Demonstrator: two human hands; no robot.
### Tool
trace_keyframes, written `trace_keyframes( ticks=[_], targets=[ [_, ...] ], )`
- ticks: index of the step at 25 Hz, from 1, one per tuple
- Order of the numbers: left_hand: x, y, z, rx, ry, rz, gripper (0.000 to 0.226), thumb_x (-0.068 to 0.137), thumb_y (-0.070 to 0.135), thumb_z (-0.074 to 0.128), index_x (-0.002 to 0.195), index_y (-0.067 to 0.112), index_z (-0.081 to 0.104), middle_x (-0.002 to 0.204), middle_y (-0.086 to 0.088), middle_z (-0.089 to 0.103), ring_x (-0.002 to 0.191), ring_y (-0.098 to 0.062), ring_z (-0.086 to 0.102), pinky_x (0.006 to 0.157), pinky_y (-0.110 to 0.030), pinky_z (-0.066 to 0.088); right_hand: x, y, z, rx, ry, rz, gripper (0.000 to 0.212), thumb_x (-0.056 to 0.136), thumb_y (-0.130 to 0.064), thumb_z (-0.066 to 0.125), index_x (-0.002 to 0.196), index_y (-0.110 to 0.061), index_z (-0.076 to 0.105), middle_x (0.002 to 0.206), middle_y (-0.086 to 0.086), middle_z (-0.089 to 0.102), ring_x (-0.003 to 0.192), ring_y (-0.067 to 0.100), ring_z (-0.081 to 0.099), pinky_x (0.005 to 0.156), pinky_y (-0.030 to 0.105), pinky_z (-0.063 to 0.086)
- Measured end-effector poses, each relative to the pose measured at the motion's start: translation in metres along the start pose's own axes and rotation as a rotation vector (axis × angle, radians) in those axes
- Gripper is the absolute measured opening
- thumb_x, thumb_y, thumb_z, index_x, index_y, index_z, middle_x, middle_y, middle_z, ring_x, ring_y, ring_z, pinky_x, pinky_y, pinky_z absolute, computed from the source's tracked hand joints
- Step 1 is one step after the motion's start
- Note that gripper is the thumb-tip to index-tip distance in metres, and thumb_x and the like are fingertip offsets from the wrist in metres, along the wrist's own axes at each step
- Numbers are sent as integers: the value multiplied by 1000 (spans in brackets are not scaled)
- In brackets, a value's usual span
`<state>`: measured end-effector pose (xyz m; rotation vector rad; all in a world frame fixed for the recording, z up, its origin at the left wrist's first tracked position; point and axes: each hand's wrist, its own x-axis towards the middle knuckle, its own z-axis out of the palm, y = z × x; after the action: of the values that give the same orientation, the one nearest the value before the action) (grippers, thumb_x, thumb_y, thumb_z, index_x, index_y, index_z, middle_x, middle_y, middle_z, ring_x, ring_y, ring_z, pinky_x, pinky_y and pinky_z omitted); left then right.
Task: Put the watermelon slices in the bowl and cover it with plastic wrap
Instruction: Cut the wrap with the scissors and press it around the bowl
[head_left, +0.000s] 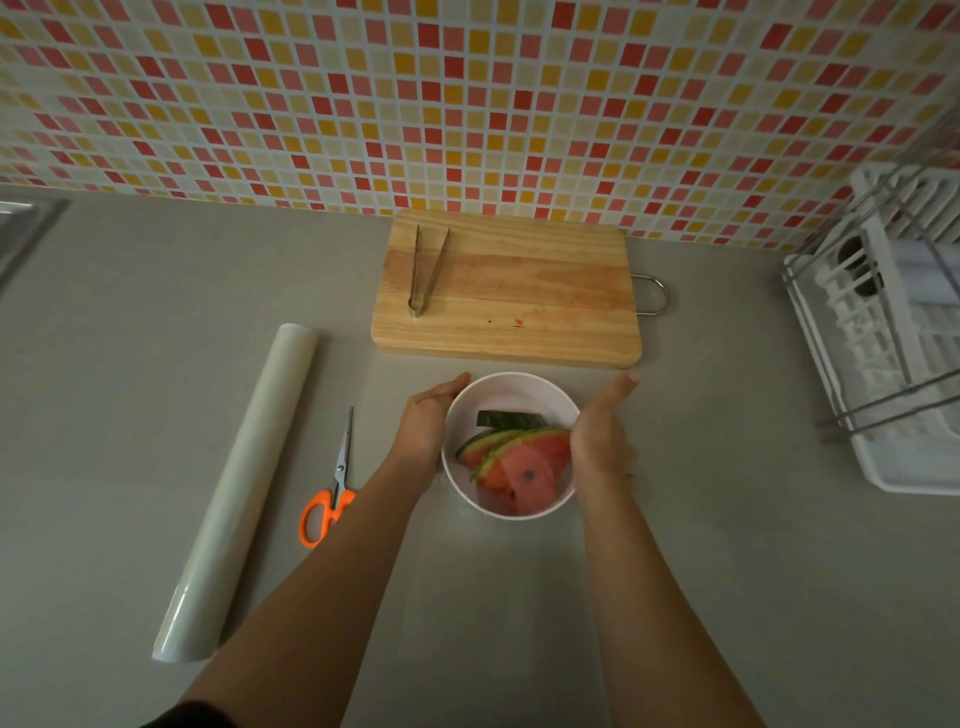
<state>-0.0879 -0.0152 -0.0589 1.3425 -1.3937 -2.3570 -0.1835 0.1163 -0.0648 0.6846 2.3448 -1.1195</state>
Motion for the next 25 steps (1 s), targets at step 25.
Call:
trace_keyframes(
  ticks=[25],
  targets=[
    [-4,-9,9,88,77,65,38,87,8,49,74,25,80,76,-1,77,68,-20,72,49,-24,54,-6,18,-10,556,-527,-265,86,77,-78,2,95,-30,71,93,5,74,92,22,69,79,36,54]
  ],
)
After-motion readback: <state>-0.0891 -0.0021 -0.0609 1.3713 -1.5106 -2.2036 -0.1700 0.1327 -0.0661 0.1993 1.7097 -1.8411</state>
